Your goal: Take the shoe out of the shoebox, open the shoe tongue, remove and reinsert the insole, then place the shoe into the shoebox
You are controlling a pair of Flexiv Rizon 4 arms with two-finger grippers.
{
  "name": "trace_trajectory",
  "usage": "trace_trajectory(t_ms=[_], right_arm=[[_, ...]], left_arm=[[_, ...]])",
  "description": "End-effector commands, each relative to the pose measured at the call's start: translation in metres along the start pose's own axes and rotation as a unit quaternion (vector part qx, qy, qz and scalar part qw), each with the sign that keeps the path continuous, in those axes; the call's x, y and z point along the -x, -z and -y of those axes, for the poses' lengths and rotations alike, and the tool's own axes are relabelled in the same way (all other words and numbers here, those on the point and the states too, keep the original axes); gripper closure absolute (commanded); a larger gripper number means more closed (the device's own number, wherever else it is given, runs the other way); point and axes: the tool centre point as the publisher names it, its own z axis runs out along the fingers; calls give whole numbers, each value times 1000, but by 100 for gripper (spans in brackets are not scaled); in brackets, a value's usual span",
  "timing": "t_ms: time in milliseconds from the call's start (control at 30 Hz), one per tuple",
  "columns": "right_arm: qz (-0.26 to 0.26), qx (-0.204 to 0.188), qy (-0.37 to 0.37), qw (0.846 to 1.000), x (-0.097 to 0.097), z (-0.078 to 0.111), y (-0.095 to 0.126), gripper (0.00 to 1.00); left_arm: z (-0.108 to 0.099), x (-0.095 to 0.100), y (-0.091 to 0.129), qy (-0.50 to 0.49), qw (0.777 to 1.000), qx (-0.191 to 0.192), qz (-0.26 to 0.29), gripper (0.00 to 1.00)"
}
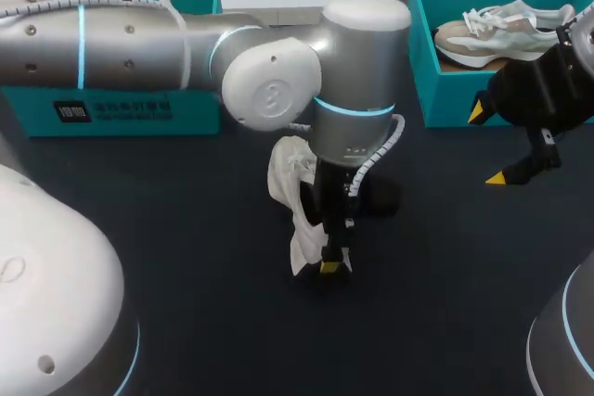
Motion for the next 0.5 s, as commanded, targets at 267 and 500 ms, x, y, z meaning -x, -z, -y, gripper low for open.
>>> trace_trajectory(t_ms=[267,500], right_arm=[[-1,-1,0,1000,2,-1,-1,0],[-1,-1,0,1000,2,-1,-1,0]], left_arm=[[-63,-12,122,-44,998,26,21,100],[-80,-26,163,-88,995,38,25,100]])
